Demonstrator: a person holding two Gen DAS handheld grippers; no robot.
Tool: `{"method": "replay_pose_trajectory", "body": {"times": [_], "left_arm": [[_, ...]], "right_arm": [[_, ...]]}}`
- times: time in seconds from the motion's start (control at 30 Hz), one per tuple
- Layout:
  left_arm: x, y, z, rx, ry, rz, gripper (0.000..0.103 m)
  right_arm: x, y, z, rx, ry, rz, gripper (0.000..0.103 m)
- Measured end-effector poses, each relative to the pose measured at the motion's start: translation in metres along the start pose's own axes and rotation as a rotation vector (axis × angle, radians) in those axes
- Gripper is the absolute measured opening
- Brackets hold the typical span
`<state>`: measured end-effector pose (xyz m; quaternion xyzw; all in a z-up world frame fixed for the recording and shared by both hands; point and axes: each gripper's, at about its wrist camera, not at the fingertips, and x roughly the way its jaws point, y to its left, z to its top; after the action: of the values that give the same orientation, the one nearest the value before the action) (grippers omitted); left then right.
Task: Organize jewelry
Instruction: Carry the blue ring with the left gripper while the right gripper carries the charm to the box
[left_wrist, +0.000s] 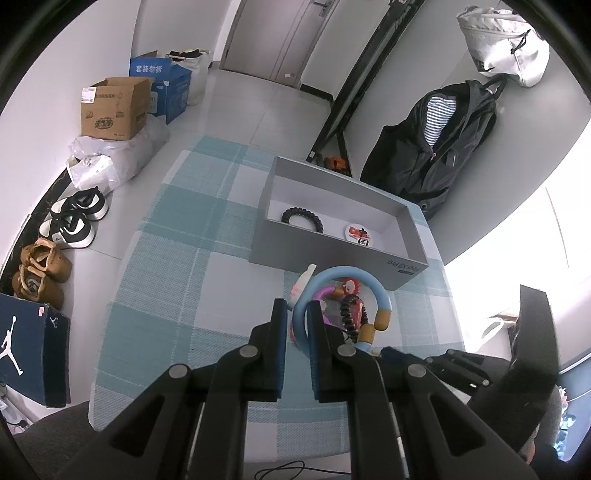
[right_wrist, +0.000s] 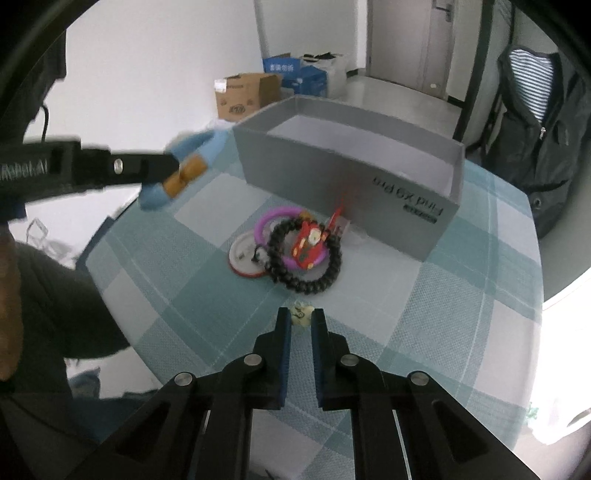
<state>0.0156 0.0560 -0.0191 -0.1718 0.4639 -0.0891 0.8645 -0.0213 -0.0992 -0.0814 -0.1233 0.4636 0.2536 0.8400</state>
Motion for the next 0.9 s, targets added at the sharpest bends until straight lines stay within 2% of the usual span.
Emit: {"method": "replay_pose_trajectory", "body": {"times": [0.2,0.5,0.67,0.83,0.87,0.9], "left_arm": [[0.001,-0.006,0.01,0.015,-0.007,0.0,0.006],[0.008,-0.018,0.04,0.062,-0.012,0.01,0.006],[0.016,-0.025,0.053,0.099,-0.002,0.022,0.006],[0.026,-0.033,0.066,0.15,-0.003,0.04,0.006],[0.029,-0.034,0.067,0.16,0.0,0.042,0.006],[0.033,-0.035,0.069,0.171,0.002,0.046,0.006]], "right_arm": [[-0.015,-0.018,0.013,0.098,-0.05,0.056,0.01],[-0.043,-0.054,0.057,0.222,-0.148,0.117,0.01],[-0.049,-0.057,0.084,0.204,-0.171,0.138,0.01],[-0.036,-0.063,0.107,0.159,-0.133,0.154,0.009],[-0.032,-0.064,0.112,0.141,-0.125,0.144,0.002],[-0.029,-0.066,0.117,0.134,-0.12,0.142,0.001]]}}
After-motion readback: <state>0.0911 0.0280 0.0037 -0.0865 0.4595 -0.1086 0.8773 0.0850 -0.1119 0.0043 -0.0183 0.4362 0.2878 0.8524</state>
